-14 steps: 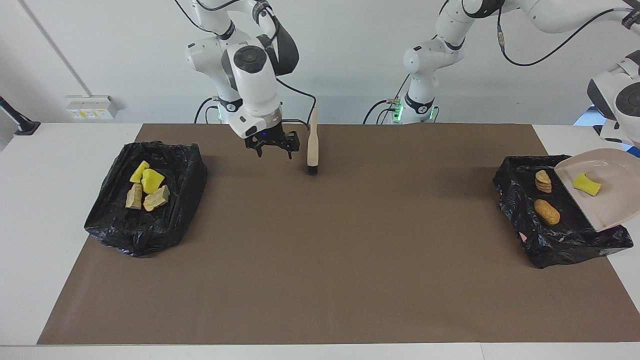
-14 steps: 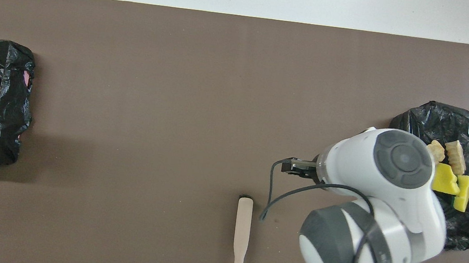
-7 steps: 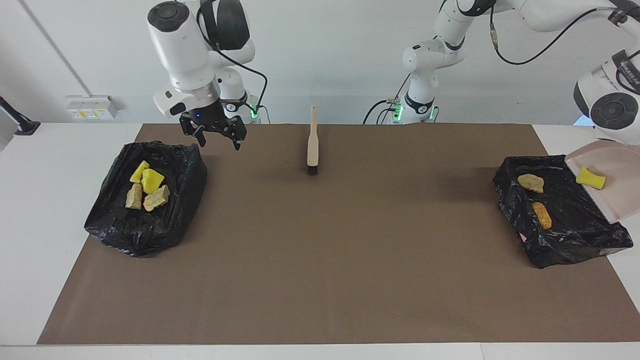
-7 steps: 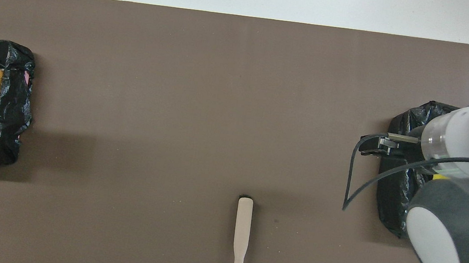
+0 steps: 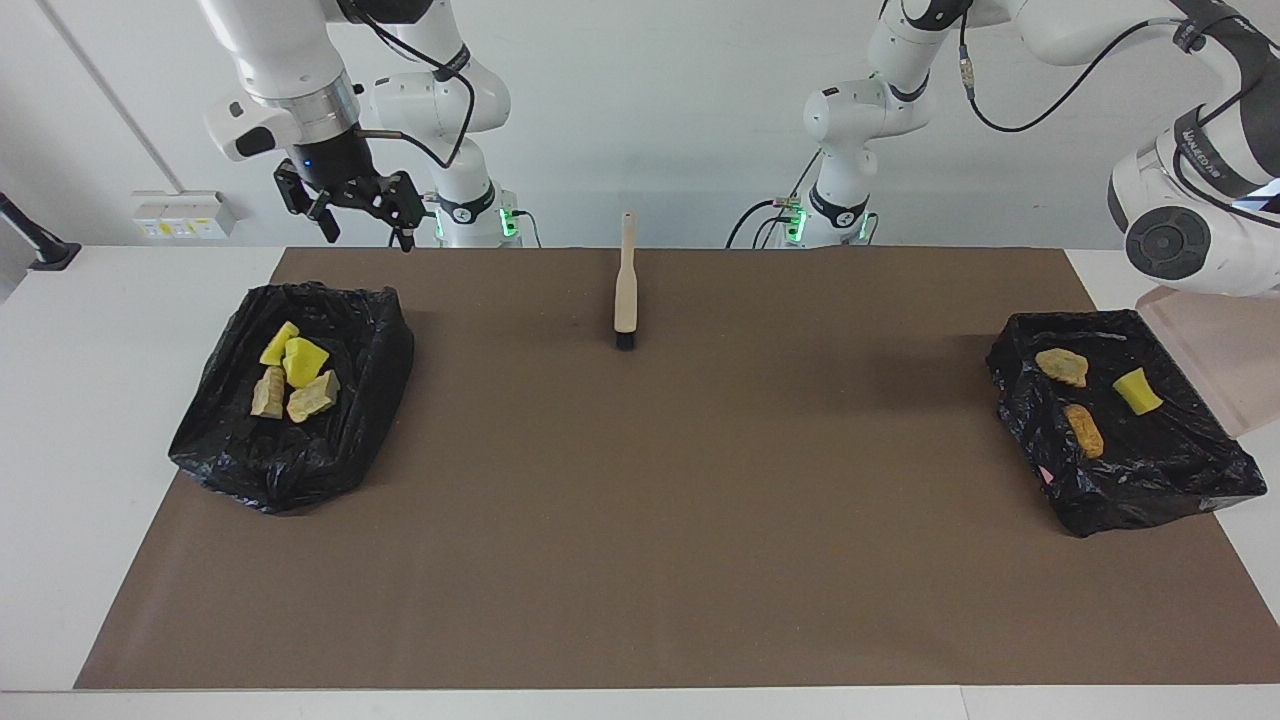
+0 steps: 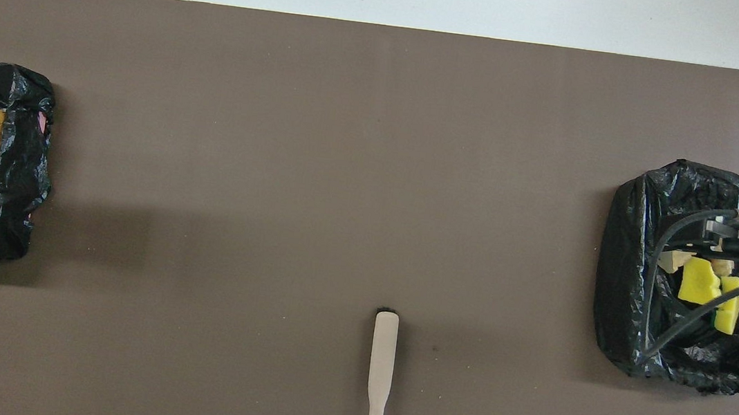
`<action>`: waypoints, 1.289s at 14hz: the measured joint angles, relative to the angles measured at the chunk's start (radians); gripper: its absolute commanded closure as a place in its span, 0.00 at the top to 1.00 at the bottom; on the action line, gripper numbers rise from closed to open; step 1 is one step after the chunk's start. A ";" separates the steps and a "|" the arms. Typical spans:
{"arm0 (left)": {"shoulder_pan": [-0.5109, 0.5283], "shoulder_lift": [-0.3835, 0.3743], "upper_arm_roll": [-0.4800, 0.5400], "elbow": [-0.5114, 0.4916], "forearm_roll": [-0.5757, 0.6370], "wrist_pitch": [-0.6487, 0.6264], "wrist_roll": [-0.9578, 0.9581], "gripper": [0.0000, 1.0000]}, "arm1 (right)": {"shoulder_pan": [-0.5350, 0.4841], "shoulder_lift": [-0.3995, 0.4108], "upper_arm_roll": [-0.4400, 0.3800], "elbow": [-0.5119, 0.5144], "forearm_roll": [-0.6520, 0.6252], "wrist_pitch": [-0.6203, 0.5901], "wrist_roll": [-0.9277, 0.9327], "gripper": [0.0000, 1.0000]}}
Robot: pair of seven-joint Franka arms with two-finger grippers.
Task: Sweep and dump trash in bin
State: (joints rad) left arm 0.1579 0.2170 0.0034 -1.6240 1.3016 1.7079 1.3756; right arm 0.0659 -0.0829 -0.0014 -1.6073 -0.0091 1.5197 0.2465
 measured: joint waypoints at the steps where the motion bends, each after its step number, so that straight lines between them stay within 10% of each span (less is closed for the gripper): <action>1: -0.002 0.000 -0.002 0.009 -0.009 0.000 0.000 0.00 | -0.005 0.000 0.000 0.003 0.000 -0.005 -0.006 1.00; 9: -0.140 0.035 -0.012 0.114 -0.377 -0.034 -0.044 0.00 | -0.012 -0.015 0.000 0.014 -0.015 -0.015 -0.203 1.00; 18: -0.327 0.100 -0.017 0.129 -0.836 -0.090 -0.558 0.00 | -0.015 -0.020 -0.007 0.014 -0.015 -0.053 -0.217 1.00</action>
State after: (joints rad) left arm -0.1696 0.3165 -0.0131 -1.4949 0.4657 1.6182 0.8171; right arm 0.0510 -0.1025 -0.0079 -1.5929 -0.0237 1.4663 0.0295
